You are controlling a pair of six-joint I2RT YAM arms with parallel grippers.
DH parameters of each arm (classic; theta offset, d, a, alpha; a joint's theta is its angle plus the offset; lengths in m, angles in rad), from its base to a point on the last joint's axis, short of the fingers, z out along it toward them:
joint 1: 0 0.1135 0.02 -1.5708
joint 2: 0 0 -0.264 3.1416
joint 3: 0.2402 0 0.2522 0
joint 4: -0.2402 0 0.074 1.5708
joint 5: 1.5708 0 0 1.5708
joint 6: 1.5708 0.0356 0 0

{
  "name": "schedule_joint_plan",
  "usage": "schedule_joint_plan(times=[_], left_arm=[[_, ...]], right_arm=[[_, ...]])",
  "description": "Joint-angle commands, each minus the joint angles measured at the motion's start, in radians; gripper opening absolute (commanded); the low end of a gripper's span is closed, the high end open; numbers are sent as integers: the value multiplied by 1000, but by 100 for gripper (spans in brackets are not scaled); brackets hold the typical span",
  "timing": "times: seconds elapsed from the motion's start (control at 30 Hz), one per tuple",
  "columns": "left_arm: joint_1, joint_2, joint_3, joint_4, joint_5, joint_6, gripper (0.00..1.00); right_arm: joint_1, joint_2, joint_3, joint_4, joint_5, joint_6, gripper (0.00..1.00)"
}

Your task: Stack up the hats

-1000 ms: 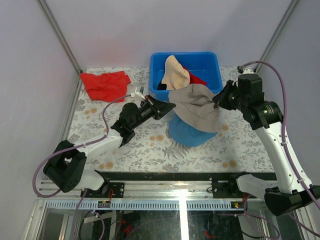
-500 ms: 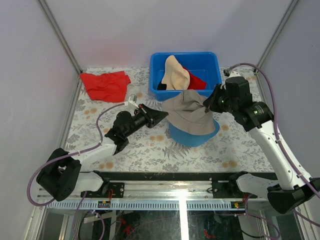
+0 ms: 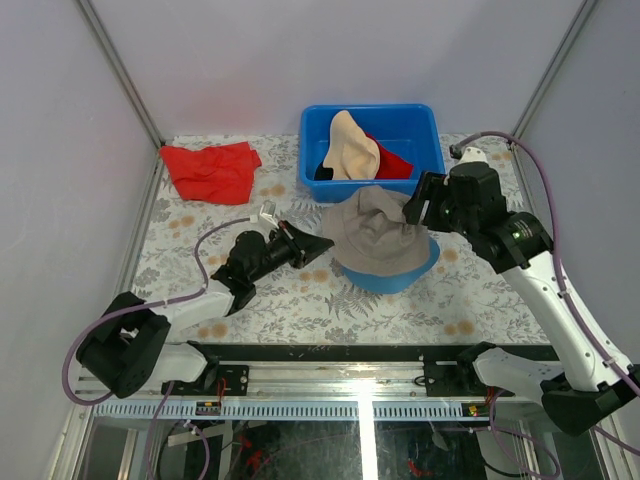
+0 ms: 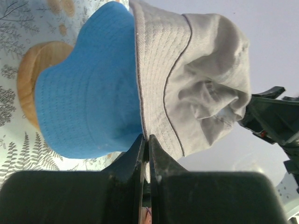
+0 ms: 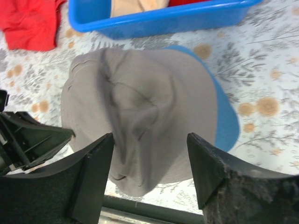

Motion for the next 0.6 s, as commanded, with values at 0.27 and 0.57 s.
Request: schedule_joint_plan(times=[0.27,0.57], left_arm=[[6,82,-5,81,67,25,0],[6,82,41,12,92,47,0]], right_arm=[[-410,11,-76,22,-325,-47,75],[-588,27,-378,341,-871,75,65]])
